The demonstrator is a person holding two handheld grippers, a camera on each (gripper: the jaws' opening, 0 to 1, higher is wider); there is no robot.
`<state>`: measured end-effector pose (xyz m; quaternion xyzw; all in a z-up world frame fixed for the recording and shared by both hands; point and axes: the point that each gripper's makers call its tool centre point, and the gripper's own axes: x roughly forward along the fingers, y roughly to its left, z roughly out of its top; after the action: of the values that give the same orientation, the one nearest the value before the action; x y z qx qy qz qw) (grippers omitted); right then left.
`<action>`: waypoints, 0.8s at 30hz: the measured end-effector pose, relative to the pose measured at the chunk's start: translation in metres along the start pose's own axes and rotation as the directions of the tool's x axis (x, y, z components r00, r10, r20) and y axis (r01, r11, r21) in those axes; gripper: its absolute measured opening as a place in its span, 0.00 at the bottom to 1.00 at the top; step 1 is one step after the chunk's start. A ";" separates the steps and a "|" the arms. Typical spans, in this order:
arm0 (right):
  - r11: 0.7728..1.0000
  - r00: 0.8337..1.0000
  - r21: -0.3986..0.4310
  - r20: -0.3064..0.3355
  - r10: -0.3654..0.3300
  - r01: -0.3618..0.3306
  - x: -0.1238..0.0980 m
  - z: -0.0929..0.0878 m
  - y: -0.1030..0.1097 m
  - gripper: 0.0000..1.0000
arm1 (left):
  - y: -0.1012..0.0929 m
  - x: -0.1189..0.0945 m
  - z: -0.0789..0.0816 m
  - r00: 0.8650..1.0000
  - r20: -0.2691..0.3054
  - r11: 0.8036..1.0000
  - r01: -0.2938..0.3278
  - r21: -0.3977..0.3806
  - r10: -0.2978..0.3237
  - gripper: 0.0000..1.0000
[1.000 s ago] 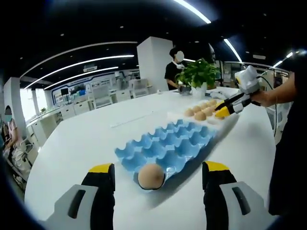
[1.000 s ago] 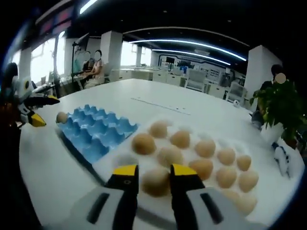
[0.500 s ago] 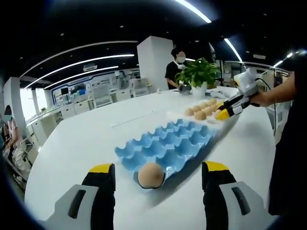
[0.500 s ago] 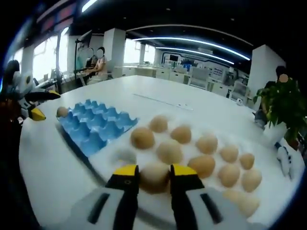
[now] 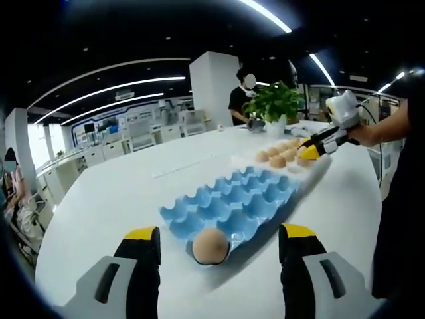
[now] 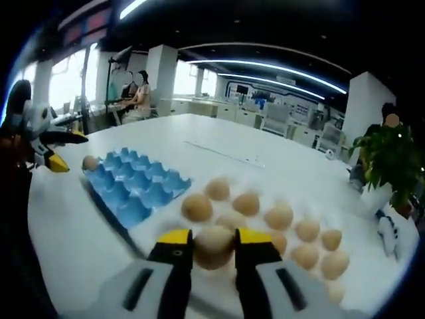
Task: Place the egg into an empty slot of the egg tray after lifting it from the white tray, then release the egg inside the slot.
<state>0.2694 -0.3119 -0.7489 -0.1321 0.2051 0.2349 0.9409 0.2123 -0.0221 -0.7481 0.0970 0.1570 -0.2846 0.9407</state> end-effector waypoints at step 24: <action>0.992 0.990 -0.016 0.059 0.127 -0.126 0.010 0.029 0.045 0.24 | -0.003 -0.001 0.000 1.000 -0.010 1.000 0.002 0.006 -0.002 0.73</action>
<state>0.2642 -0.2600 -0.7348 -0.1174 0.1832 0.2993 0.9290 0.2100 -0.0240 -0.7475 0.1011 0.1610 -0.2857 0.9393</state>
